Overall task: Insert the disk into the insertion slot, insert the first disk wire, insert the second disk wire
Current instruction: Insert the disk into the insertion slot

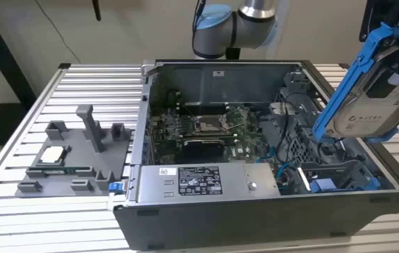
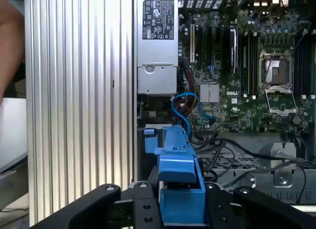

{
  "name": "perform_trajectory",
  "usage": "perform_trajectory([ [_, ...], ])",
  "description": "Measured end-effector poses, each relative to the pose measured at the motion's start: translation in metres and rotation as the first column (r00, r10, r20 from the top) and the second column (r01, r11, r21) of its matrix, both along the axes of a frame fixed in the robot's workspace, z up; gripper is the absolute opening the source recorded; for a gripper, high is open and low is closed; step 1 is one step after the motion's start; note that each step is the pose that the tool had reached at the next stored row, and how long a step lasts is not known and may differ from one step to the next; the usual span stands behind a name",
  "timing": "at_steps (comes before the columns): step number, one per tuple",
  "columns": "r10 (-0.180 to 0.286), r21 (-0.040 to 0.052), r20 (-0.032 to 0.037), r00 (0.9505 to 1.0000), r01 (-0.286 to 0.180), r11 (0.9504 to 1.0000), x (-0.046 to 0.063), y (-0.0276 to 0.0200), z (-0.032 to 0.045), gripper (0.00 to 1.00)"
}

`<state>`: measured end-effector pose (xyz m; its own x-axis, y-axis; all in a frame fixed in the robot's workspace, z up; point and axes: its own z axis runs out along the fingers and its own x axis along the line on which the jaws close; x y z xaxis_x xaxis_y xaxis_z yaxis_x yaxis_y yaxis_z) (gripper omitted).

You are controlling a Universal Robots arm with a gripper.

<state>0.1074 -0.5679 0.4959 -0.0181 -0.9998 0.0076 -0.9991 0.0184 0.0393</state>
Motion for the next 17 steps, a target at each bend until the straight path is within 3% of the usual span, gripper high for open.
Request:
perform_trajectory([
  [7, 0.000, -0.0009, 0.0005, 1.0000, 0.000, 1.0000, 0.000, 0.0000, -0.0012, 0.33],
  [17, 0.000, -0.0011, 0.0012, 1.0000, 0.000, 1.0000, 0.000, 0.0000, -0.0105, 0.33],
])
